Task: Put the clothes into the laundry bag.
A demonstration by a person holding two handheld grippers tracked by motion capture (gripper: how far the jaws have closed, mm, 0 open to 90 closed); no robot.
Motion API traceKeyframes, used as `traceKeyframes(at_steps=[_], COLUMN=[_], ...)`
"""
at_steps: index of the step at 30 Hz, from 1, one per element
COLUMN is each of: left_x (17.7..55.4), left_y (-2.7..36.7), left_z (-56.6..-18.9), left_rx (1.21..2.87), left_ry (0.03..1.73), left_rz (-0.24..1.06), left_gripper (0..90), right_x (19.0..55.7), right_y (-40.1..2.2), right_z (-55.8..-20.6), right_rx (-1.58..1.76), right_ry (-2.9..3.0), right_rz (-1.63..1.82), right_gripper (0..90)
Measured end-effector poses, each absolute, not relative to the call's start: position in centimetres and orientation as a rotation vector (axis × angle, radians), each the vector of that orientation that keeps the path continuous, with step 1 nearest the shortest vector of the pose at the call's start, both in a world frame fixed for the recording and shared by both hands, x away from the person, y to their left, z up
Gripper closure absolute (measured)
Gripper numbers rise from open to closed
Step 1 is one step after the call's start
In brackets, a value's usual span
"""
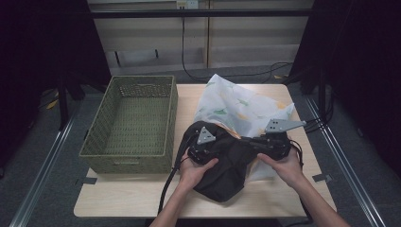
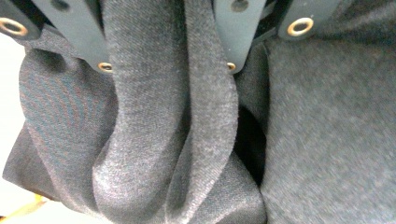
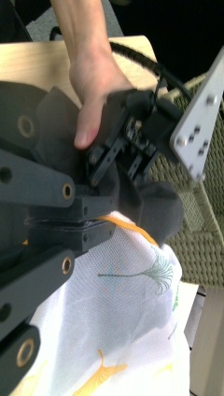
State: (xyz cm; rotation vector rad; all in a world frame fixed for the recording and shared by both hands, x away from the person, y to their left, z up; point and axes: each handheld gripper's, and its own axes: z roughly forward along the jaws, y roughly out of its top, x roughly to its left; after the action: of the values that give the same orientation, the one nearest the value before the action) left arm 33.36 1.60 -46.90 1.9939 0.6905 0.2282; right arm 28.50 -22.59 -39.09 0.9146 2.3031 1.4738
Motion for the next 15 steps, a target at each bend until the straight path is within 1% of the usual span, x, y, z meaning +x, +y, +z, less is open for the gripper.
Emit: traceKeyframes(at_steps=[6,8,11,15], left_x=[33.0,33.1,33.5,34.1], left_y=[2.8,3.0,2.8,2.2], left_z=[-44.5,-43.7,-43.7,-44.5], left_rx=[1.938,1.916,1.889,1.847], left_ry=[0.674,0.684,0.726,0.785], left_rz=[0.247,0.281,0.310,0.302], left_gripper=[75.0,75.2,75.3,75.3], right_x=[29.0,29.1,29.0,28.4], right_y=[-23.6,-23.8,-23.6,-22.5], right_z=[-39.4,-39.5,-39.4,-39.0], right_rx=[0.955,0.973,0.986,0.966], right_ry=[2.274,2.266,2.255,2.275], right_rz=[1.478,1.474,1.490,1.510], right_gripper=[87.7,87.5,87.5,87.6])
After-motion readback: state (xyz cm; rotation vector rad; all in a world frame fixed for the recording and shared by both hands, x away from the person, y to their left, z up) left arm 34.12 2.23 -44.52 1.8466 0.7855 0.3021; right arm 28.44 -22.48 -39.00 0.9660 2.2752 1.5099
